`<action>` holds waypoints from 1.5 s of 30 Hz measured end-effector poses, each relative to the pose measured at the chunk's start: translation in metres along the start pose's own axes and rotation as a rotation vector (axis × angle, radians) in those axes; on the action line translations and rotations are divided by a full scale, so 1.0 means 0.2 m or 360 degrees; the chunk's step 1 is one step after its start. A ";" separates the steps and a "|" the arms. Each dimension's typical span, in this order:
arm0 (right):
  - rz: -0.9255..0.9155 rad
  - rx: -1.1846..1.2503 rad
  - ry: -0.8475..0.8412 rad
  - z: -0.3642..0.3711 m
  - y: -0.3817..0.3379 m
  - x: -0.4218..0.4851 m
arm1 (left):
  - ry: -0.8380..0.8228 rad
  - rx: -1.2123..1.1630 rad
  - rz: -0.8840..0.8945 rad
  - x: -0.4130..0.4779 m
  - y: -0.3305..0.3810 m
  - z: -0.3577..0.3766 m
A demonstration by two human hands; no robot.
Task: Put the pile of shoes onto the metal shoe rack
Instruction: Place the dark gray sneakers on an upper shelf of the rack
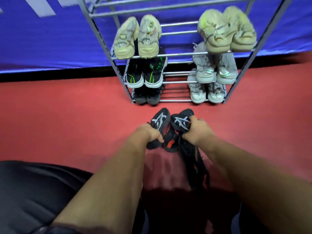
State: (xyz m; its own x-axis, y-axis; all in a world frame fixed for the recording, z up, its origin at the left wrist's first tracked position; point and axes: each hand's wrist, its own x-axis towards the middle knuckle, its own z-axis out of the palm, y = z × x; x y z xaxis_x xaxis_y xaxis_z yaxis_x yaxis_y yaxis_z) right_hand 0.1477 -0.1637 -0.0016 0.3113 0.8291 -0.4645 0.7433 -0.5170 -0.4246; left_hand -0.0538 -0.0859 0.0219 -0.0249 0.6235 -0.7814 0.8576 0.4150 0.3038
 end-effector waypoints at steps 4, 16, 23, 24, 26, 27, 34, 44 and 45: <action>-0.0148 -0.0173 0.0137 -0.29 -0.22 -0.07 | 0.0208 0.0231 0.0142 -0.26 0.15 -0.33; -0.0742 -0.0194 0.0682 -1.31 -0.79 -0.53 | 0.0678 -0.0108 0.0493 -1.23 0.33 -1.07; -0.0850 0.0355 0.1002 -1.37 -0.88 -0.53 | 0.1042 -0.0379 0.0708 -1.35 0.39 -1.22; -0.0868 0.0398 0.1031 -1.37 -0.90 -0.49 | 0.1081 -0.0392 0.0727 -1.32 0.42 -1.24; -0.0874 0.0455 0.1039 -1.35 -0.92 -0.43 | 0.1174 -0.0366 0.0756 -1.27 0.47 -1.24; -0.0867 0.0477 0.1036 -1.35 -0.92 -0.39 | 0.1221 -0.0355 0.0769 -1.23 0.51 -1.25; -0.0793 0.0685 0.0987 -1.34 -1.05 -0.10 | 0.1416 -0.0303 0.0783 -0.94 0.68 -1.28; -0.0713 0.0781 0.1007 -1.32 -1.27 0.22 | 0.1674 -0.0079 0.0855 -0.49 0.79 -1.29; -0.0701 0.0759 0.1018 -1.31 -1.29 0.25 | 0.1672 -0.0078 0.0861 -0.46 0.79 -1.30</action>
State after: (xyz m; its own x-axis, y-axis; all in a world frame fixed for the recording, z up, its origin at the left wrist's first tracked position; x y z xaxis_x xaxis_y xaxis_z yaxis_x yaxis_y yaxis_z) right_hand 0.1267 0.0676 0.2892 0.4321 0.8588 0.2751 0.5934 -0.0411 -0.8038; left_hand -0.0493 0.0940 0.2830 -0.0945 0.9555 0.2795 0.8663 -0.0594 0.4960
